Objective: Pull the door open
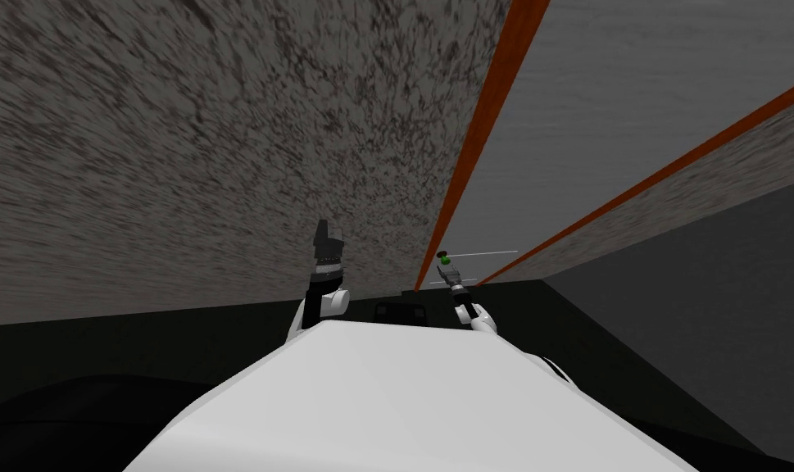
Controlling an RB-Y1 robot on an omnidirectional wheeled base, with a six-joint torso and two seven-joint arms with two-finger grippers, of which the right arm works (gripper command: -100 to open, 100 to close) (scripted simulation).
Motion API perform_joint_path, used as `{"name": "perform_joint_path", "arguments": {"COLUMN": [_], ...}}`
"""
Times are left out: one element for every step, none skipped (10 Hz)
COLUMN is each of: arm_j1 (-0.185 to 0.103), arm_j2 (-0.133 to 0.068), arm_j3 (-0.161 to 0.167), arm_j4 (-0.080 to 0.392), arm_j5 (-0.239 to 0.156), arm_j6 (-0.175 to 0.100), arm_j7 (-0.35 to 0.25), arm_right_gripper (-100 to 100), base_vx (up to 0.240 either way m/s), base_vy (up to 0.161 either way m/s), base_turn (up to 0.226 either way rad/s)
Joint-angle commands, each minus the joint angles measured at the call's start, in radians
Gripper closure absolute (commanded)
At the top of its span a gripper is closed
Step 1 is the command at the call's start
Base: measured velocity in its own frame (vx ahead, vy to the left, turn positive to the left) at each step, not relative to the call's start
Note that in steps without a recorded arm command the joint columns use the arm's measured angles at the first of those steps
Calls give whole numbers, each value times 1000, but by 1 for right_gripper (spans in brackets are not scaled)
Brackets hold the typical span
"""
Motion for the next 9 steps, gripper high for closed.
{"name": "perform_joint_path", "arguments": {"arm_j1": [-8,-9,-12,-16,-16,-16,-16,-16,-16], "arm_j2": [-14,-17,-22,-19,-19,-19,-19,-19,-19], "arm_j3": [-3,-3,-4,-5,-5,-5,-5,-5,-5], "arm_j4": [25,30,37,48,48,48,48,48,48], "arm_j5": [-10,-12,-16,-15,-15,-15,-15,-15,-15], "arm_j6": [-14,-16,-21,-25,-25,-25,-25,-25,-25], "arm_j7": [-3,-4,-5,0,0,0,0,0,0], "arm_right_gripper": [-100,-100,-100,-100,100,100,100,100,100], "base_vx": [178,149,163,77,-12,-26,-19,-11,-6], "base_vy": [-20,-26,-16,-9,-1,1,0,-1,-1], "base_turn": [33,-9,30,10,-7,2,4,-2,-4]}}
